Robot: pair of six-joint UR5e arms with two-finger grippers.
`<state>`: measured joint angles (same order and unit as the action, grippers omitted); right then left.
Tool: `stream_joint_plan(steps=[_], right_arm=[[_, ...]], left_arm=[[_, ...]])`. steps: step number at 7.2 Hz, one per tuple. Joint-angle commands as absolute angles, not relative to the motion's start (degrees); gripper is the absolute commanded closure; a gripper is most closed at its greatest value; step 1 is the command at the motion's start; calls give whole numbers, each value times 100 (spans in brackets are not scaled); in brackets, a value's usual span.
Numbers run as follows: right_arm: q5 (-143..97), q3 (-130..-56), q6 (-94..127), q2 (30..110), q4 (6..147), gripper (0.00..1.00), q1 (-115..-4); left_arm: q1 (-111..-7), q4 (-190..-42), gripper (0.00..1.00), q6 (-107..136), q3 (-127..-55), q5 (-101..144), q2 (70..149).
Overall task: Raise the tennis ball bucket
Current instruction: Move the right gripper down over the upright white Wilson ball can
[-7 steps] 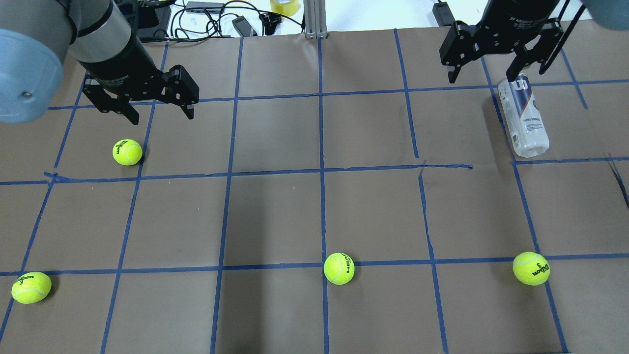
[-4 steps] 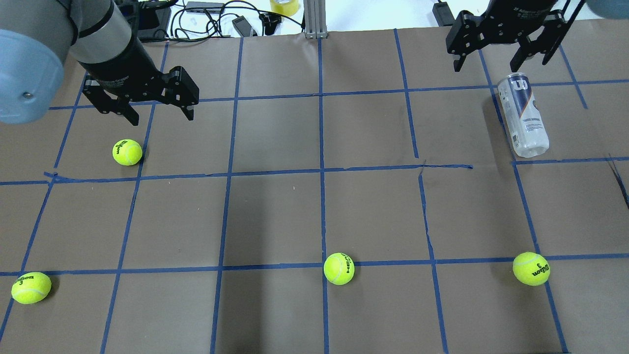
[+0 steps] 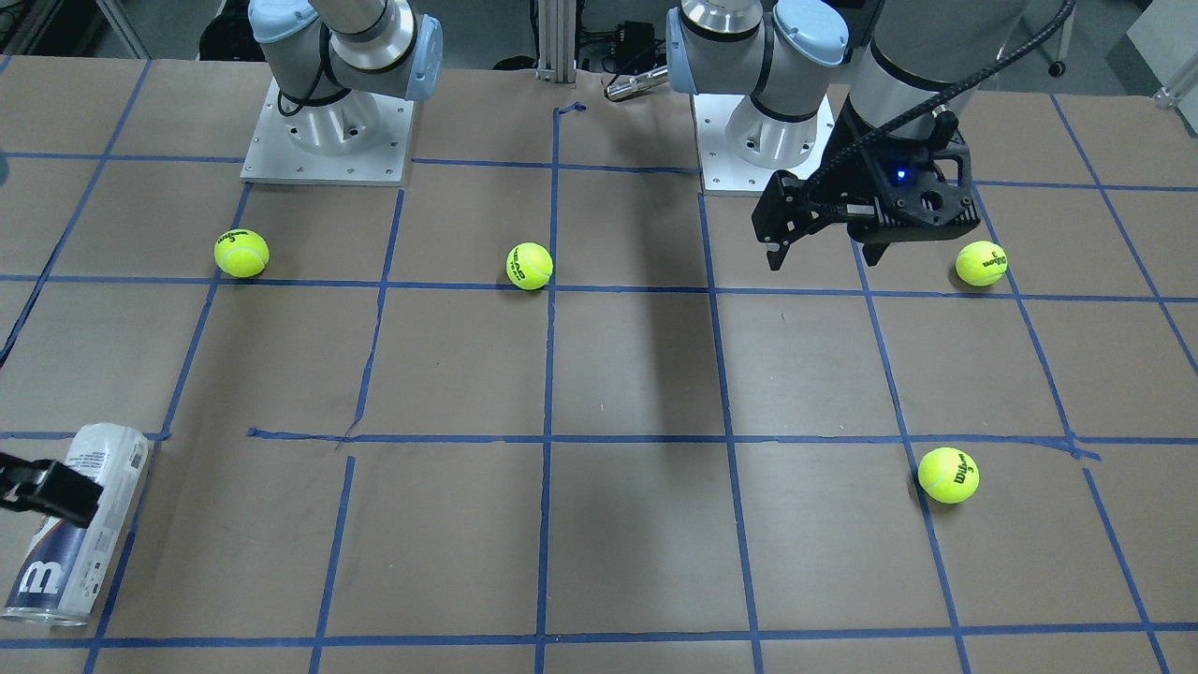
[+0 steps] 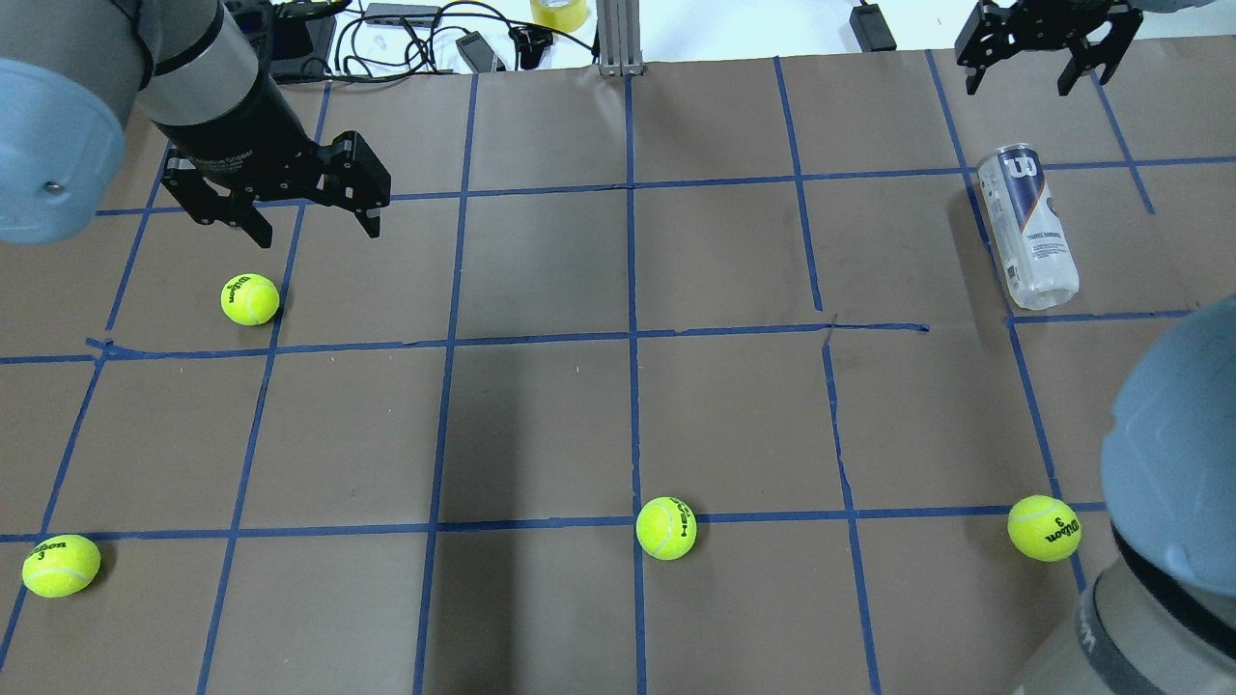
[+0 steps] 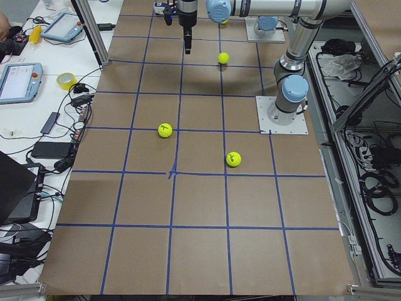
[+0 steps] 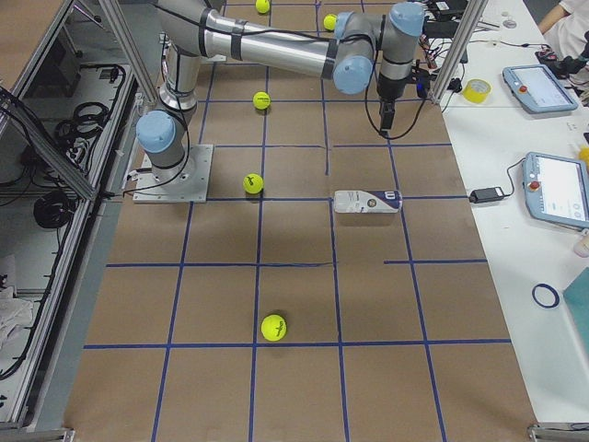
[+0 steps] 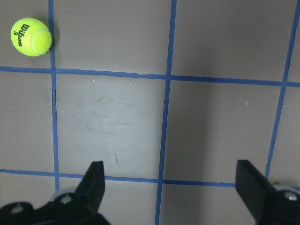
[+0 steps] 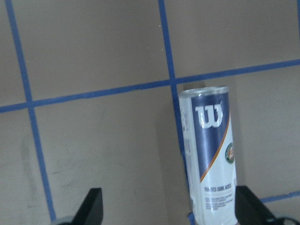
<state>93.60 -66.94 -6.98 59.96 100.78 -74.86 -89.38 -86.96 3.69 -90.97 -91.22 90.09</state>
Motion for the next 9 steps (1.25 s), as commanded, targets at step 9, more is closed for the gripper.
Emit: stream_joint_plan(steps=[9], right_arm=[[9334, -6978, -1801, 4448, 11803, 0, -7031]], left_arm=[[-8930, -8657, 0, 369, -9229, -9123, 8974]])
